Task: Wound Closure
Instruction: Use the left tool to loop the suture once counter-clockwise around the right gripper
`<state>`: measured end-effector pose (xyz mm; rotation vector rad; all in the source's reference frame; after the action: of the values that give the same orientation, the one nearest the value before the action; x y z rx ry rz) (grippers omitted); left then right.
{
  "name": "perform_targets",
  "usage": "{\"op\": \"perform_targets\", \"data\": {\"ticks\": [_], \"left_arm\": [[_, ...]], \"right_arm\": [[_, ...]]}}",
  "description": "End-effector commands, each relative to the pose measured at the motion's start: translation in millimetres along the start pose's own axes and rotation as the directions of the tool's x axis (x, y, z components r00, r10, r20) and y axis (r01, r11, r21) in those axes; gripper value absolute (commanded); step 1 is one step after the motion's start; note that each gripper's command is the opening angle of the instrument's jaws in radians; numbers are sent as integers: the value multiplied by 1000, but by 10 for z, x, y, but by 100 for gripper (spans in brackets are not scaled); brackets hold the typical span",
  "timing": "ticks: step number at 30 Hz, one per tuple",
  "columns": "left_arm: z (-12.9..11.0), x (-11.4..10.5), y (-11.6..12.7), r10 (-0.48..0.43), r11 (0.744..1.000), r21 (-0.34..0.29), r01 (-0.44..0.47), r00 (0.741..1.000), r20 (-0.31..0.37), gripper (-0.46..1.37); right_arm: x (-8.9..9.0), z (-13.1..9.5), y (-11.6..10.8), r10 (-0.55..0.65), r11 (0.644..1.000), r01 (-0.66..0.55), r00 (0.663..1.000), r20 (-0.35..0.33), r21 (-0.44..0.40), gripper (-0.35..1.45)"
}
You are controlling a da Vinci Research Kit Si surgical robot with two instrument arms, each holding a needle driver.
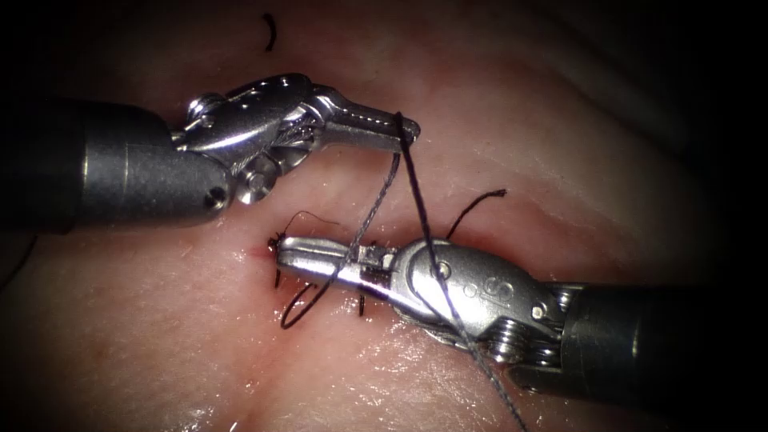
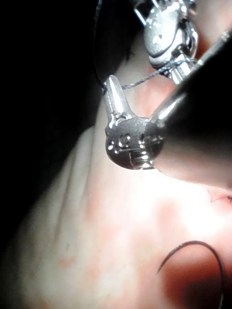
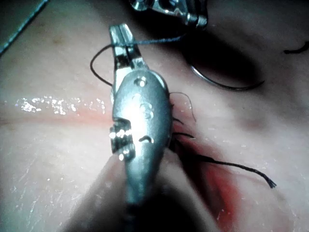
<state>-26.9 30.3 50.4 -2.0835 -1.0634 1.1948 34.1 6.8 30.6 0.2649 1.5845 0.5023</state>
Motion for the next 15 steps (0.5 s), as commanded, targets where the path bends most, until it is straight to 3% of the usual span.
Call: {"op": "perform_targets", "data": {"ticks": [1, 5, 15], "left_arm": [[-1, -1, 0, 3, 1000, -15, -3, 1000, -8, -35], [-3, -6, 0, 7, 1000, -18, -7, 1000, -19, -35], [-17, -3, 4, -10, 999, -51, 4, 995, -104, -35]], "right_arm": [[0, 1, -1, 5, 1000, -5, 1000, -25, 4, -35], [4, 6, -5, 14, 1000, -13, 995, -96, 16, -35], [11, 4, -13, 39, 999, -36, 983, -178, 16, -35]]}}
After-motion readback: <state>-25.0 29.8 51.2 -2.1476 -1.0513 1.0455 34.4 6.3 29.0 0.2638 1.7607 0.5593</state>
